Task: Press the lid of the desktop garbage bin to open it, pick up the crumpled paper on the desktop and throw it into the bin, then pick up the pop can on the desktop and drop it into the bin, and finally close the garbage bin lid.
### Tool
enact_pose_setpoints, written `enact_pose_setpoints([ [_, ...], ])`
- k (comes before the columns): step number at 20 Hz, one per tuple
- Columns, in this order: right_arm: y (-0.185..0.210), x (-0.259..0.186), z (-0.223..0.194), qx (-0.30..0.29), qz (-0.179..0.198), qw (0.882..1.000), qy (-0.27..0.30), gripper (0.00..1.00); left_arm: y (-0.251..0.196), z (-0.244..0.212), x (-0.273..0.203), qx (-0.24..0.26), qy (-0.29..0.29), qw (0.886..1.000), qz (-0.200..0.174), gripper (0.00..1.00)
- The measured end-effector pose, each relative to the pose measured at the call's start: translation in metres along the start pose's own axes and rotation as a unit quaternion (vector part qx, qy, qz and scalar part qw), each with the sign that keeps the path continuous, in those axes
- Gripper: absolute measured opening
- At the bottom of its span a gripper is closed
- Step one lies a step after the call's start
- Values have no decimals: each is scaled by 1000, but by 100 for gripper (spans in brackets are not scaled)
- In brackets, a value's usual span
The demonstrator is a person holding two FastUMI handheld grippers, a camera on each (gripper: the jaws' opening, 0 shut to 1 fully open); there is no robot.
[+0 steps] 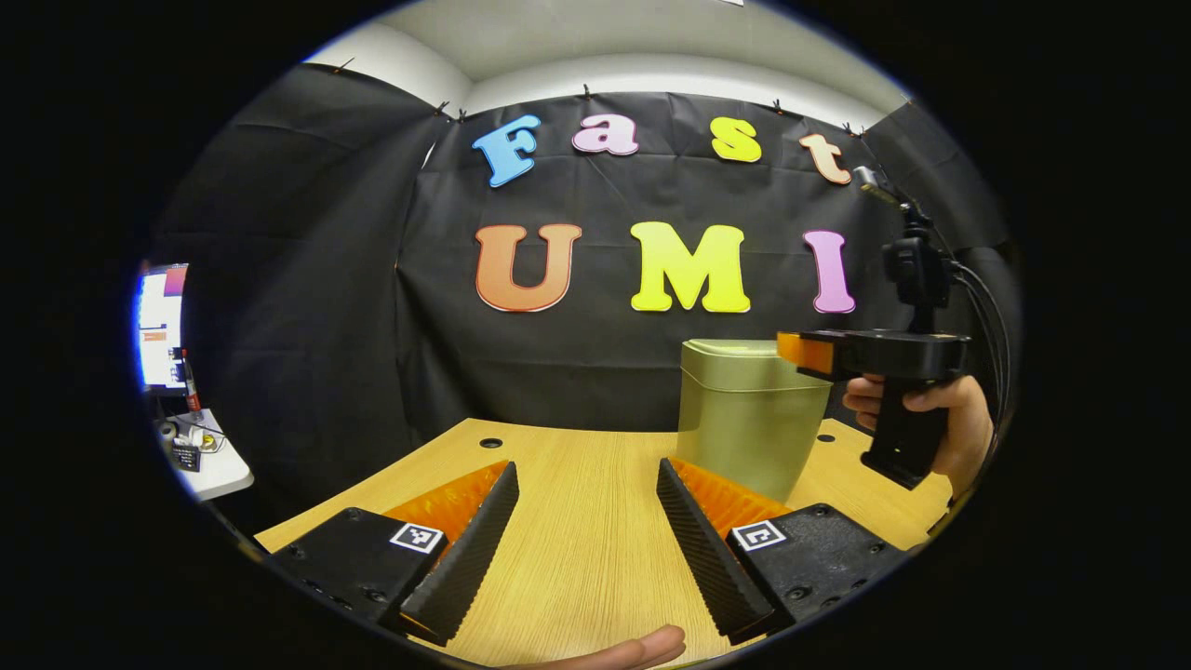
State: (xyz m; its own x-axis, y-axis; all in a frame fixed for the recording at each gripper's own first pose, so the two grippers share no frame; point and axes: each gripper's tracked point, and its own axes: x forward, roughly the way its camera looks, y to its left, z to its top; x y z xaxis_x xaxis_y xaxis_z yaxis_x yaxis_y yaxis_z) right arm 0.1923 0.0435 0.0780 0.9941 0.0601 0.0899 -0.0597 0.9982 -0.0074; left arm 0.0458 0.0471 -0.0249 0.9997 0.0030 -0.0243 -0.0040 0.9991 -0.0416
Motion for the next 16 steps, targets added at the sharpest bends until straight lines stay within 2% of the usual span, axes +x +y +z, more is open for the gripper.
enact_pose_setpoints([
  [4,-10,-66,-2,0,-5,1000,0,96,1,1,1,2,-2,1000,5,97],
  [6,-18,-102,3,21,-8,1000,-13,95,2,3,1,7,-5,1000,5,97],
  [9,-42,-152,3,31,-20,999,-26,96,6,5,-2,11,-9,1000,14,96],
  [13,-81,-198,-9,-21,-52,998,-34,92,7,7,-8,25,-10,999,29,97],
  [16,-96,-219,-31,-44,-59,997,-16,95,9,14,-18,51,-21,997,46,96],
])
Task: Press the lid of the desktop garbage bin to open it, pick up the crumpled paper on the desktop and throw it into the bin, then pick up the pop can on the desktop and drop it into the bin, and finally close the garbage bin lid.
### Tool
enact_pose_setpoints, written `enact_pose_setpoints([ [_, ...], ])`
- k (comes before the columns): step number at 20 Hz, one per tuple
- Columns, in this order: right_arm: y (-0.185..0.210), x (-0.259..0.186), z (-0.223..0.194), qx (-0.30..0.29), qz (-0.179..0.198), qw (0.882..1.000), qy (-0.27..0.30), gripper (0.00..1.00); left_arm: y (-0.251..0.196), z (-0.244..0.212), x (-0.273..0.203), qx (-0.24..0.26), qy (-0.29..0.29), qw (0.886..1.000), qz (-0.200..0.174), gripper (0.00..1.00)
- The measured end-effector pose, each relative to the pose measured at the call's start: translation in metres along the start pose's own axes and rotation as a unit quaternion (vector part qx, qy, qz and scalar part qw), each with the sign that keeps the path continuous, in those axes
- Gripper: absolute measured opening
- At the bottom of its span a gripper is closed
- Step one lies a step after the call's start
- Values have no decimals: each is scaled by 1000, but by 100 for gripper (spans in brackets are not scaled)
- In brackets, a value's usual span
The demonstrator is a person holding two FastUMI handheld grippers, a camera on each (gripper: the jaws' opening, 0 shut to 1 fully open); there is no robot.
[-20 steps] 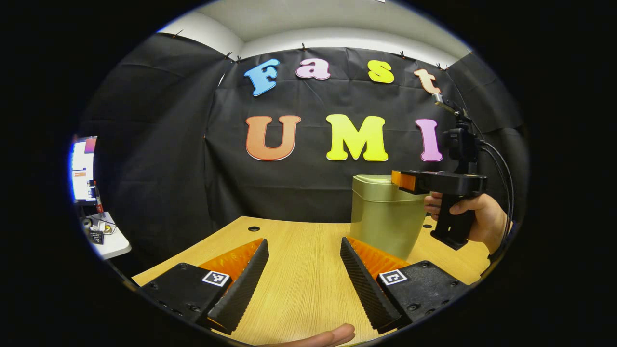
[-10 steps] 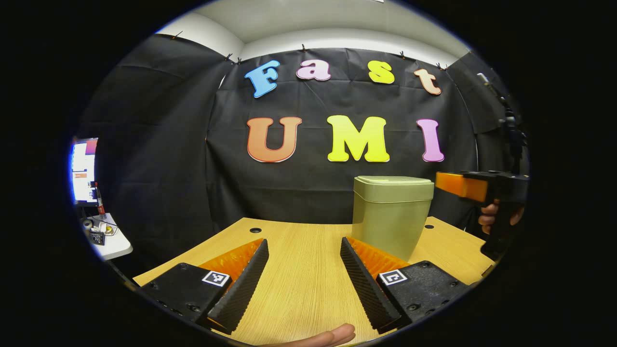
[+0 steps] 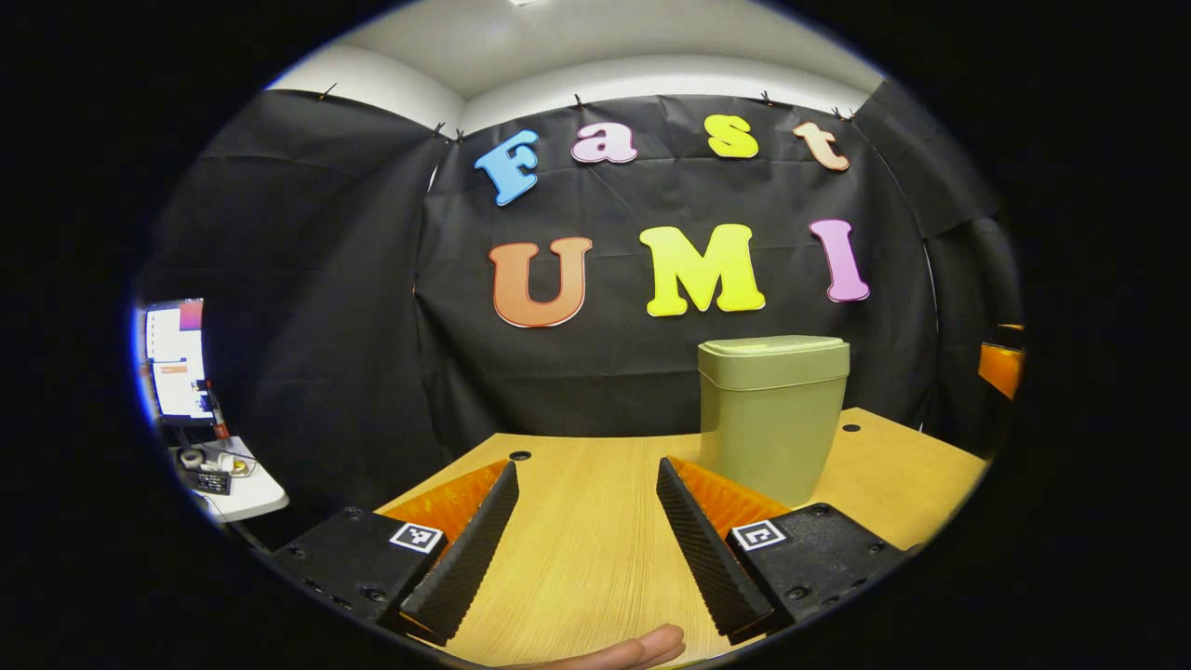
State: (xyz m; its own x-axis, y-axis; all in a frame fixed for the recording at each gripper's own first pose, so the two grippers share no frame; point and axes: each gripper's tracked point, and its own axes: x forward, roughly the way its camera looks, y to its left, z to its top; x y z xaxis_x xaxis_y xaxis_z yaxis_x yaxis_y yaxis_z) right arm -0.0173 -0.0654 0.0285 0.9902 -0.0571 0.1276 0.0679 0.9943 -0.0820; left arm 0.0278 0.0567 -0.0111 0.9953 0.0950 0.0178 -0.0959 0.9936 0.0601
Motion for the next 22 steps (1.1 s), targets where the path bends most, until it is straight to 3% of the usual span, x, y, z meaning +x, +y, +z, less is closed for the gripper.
enact_pose_setpoints([
  [4,-8,-13,-18,-8,14,1000,12,95,-6,8,-17,3,-13,1000,4,96],
  [7,-7,-15,-22,22,28,999,18,95,-13,11,-30,15,-18,1000,9,96],
  [9,-7,-17,-22,23,28,999,17,98,-24,13,-36,17,-21,1000,-3,96],
  [11,-1,-17,-25,8,35,999,15,95,-30,15,-38,23,-26,999,-12,96],
  [15,3,-9,-33,7,16,1000,16,98,-38,12,-38,35,-25,999,-23,96],
  [22,25,-9,-45,-16,32,999,25,95,-44,4,-36,30,-13,999,-34,96],
])
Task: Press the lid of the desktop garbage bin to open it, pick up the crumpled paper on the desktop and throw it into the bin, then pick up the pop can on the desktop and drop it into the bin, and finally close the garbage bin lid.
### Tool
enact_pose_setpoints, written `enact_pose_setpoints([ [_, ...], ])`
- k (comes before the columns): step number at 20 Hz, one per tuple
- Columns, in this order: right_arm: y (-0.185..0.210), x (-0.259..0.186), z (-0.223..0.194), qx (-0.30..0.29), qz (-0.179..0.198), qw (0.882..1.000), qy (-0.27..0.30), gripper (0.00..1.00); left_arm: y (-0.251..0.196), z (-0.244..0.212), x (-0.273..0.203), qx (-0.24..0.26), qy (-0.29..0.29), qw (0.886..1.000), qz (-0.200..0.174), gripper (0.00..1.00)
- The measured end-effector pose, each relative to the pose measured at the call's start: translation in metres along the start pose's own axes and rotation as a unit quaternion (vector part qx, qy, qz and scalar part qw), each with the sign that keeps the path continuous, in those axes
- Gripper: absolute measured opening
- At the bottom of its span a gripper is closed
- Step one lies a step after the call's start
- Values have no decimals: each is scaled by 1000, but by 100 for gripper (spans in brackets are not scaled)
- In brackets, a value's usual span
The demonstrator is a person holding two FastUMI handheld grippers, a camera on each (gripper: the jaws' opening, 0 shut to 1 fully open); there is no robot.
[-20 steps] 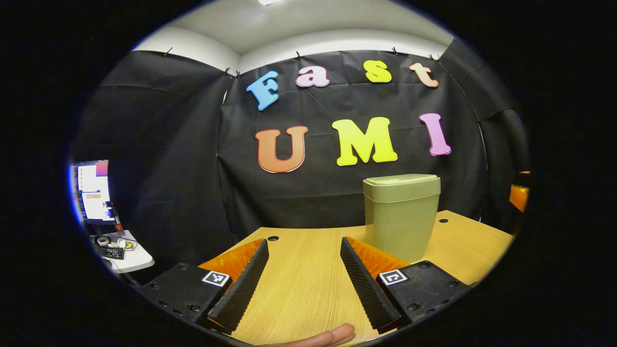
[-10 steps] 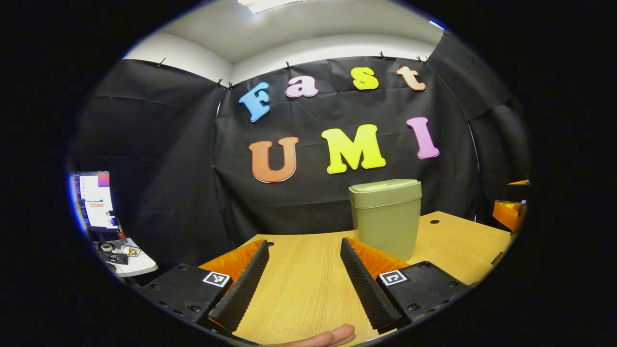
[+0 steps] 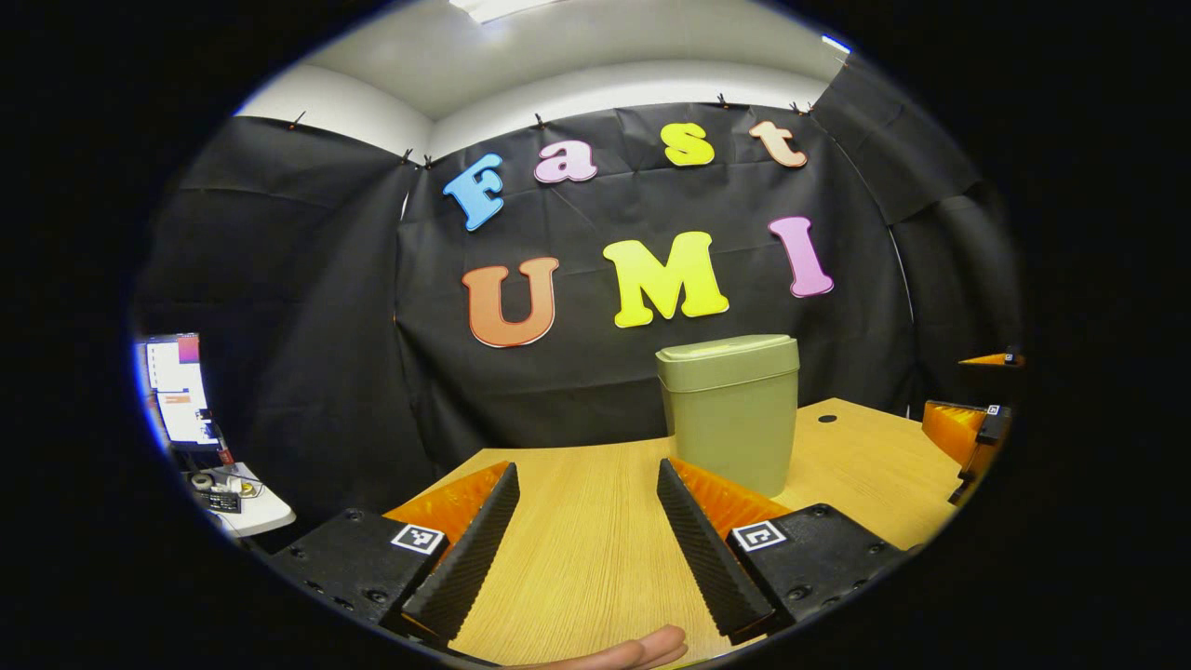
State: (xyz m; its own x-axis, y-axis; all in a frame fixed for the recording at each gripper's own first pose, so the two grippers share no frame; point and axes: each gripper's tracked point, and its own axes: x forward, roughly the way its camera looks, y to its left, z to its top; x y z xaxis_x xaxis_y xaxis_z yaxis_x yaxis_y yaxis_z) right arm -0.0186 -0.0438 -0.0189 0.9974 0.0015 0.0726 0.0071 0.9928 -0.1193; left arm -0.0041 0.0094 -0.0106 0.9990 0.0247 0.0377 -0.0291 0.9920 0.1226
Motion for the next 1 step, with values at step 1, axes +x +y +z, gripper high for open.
enact_pose_setpoints([
  [1,1,0,-1,-3,0,1000,1,98,-1,-2,0,0,3,1000,0,96],
])
